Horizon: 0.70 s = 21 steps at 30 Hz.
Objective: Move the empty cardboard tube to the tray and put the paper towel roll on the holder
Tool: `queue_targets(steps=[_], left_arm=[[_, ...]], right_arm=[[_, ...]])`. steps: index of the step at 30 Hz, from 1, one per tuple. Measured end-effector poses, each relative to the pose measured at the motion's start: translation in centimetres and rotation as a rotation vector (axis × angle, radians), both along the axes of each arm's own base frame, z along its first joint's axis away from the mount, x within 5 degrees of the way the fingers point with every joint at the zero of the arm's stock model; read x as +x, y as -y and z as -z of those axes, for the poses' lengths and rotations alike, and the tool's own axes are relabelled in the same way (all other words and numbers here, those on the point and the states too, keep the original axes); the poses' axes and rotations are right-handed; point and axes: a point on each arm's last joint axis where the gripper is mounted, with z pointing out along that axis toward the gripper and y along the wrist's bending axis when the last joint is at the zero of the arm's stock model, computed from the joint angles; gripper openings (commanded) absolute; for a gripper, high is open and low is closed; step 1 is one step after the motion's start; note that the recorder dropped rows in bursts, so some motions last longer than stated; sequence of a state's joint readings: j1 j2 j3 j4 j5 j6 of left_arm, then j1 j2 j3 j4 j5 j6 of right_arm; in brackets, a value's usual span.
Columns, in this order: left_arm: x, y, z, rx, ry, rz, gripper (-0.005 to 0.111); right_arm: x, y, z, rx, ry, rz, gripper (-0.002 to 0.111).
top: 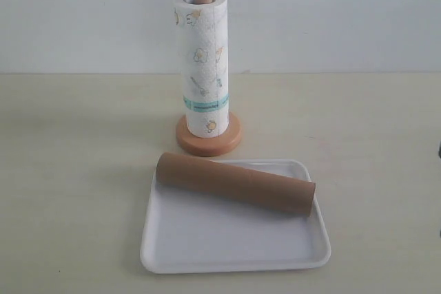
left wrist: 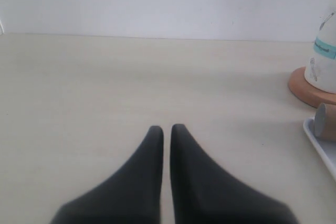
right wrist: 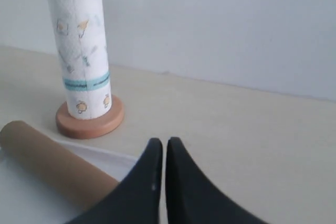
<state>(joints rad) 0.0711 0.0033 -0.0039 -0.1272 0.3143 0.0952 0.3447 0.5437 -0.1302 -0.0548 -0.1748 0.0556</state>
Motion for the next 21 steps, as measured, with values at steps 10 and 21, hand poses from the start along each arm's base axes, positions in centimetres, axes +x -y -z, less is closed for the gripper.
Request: queue_targets(steps=[10,21], left_arm=[[0.0,0.0,0.0,0.0,0.0,0.0,0.005],[0.0,0.0,0.0,0.0,0.0,0.0,0.005]], right_arm=[[-3.3,2.3,1.3,0.11,0.17,0.147,0.003],[-5.0,3.6,1.2,0.285,0.215,0.298,0.003]])
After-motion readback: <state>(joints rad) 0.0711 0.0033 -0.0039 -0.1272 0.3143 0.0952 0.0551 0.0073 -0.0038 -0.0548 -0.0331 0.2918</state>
